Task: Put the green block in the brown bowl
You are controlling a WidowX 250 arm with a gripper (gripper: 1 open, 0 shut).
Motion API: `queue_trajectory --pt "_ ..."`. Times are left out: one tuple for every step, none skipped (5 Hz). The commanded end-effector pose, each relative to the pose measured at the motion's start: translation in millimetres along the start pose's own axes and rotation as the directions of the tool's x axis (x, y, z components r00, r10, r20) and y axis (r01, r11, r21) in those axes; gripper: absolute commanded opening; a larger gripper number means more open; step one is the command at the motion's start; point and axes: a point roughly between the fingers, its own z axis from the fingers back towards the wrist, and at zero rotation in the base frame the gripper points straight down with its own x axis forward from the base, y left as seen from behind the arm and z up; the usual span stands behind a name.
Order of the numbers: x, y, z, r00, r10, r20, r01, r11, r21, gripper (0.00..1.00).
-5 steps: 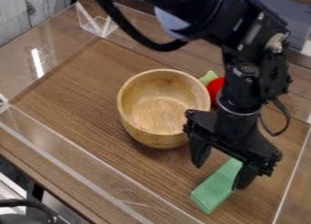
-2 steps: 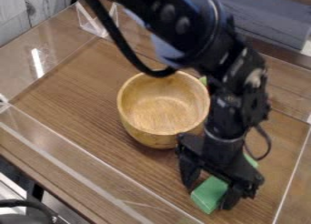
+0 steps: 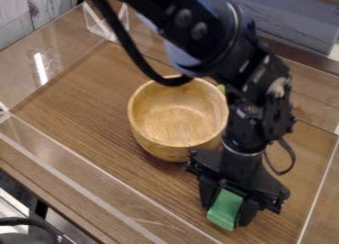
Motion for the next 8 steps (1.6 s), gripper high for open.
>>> queue_trajectory --pt "8.8 -0.6 42.7 0.997 -0.058 0.054 0.06 0.998 -0.035 0.0" --pt "14.4 23.3 79.9 0.994 -0.08 0.079 0.085 0.995 -0.055 0.0" --pt "23.5 61.5 100.8 0.993 -0.067 0.096 0.073 0.996 -0.061 0.0" --pt "37.8 78.2 109.6 0.995 0.011 0.103 -0.004 0.997 -0.071 0.0" --pt "37.8 78.2 109.3 0.993 0.069 0.099 -0.062 0.996 -0.065 0.0" --pt "36.4 74.9 105.4 0.995 0.026 0.096 -0.021 0.998 -0.058 0.0" --pt "34.9 71.4 101.8 0.995 -0.015 0.094 0.02 0.999 -0.051 0.0" --pt "30.0 67.1 95.5 0.995 0.016 0.094 -0.012 0.999 -0.043 0.0"
